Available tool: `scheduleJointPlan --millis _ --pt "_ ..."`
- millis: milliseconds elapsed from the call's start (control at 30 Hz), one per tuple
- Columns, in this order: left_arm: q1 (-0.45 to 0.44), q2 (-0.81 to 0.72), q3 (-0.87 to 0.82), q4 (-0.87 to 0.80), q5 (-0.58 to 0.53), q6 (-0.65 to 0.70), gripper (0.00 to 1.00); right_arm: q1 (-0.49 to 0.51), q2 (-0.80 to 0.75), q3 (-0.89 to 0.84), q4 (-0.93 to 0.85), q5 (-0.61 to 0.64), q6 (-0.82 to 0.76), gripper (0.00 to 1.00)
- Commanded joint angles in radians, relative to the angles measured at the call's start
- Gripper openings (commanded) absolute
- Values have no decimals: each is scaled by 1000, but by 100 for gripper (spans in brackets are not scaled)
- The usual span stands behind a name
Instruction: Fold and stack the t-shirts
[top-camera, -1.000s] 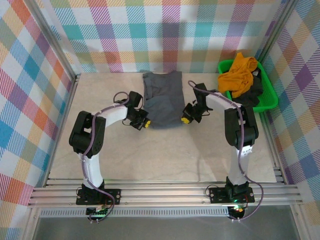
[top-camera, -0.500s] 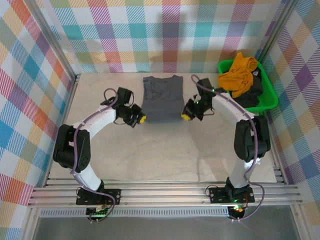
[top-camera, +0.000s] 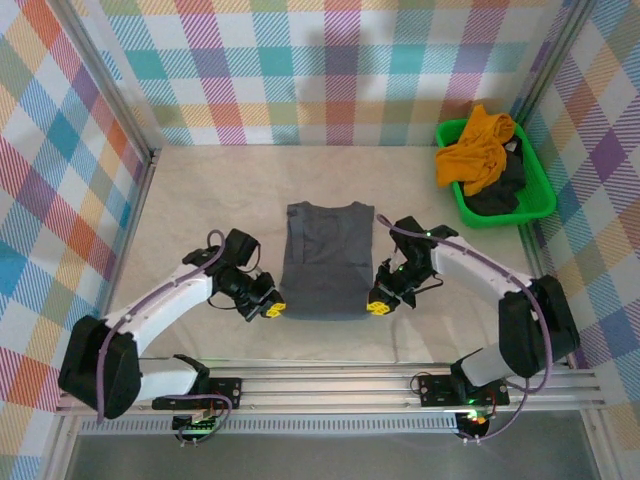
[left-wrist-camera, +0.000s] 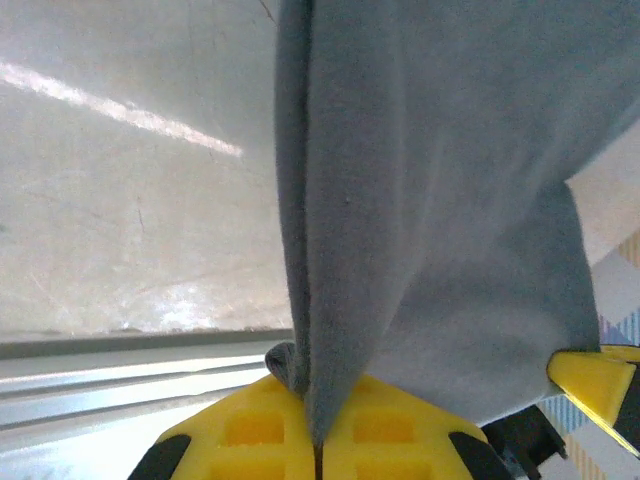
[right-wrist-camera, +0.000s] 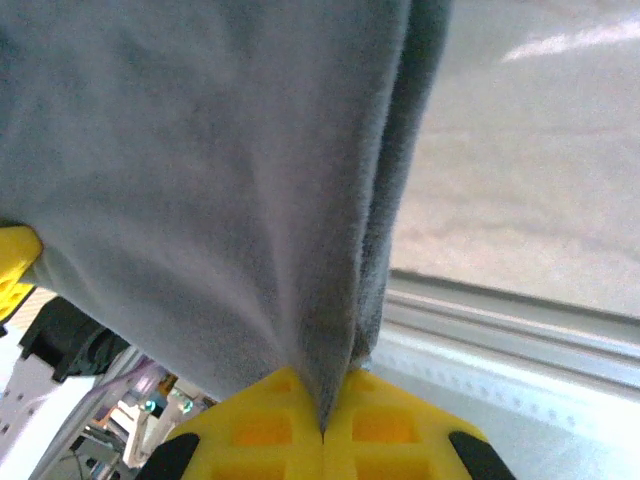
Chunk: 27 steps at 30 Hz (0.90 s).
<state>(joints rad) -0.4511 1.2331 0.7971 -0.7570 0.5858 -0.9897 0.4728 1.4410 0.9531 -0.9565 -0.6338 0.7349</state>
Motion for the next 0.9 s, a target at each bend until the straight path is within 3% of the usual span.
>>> scheduleJointPlan --millis 0,167,367,500,667,700,767,800,867 --pt "-4 -37 70 -76 -8 -4 0 -5 -45 53 -95 -26 41 0" --pt "4 11 225 -79 -74 -40 0 -45 -30 210 -137 11 110 0" --pt "55 174 440 -45 -119 -82 0 -123 125 477 -188 13 136 0" --pt "99 394 658 -45 -147 -83 0 -179 290 631 -107 40 179 0" --pt "159 734 979 -57 -204 -61 0 -230 604 897 -34 76 214 2" --pt "169 804 1047 -69 -217 -62 7 -242 680 969 -27 75 212 13" --pt "186 927 1158 -49 -195 -69 38 -257 809 1139 -61 121 190 37" --pt "192 985 1222 -52 -184 -72 52 -262 874 1236 -92 138 170 45" --pt "195 1064 1356 -116 -193 -58 64 -264 961 1421 -148 169 127 52"
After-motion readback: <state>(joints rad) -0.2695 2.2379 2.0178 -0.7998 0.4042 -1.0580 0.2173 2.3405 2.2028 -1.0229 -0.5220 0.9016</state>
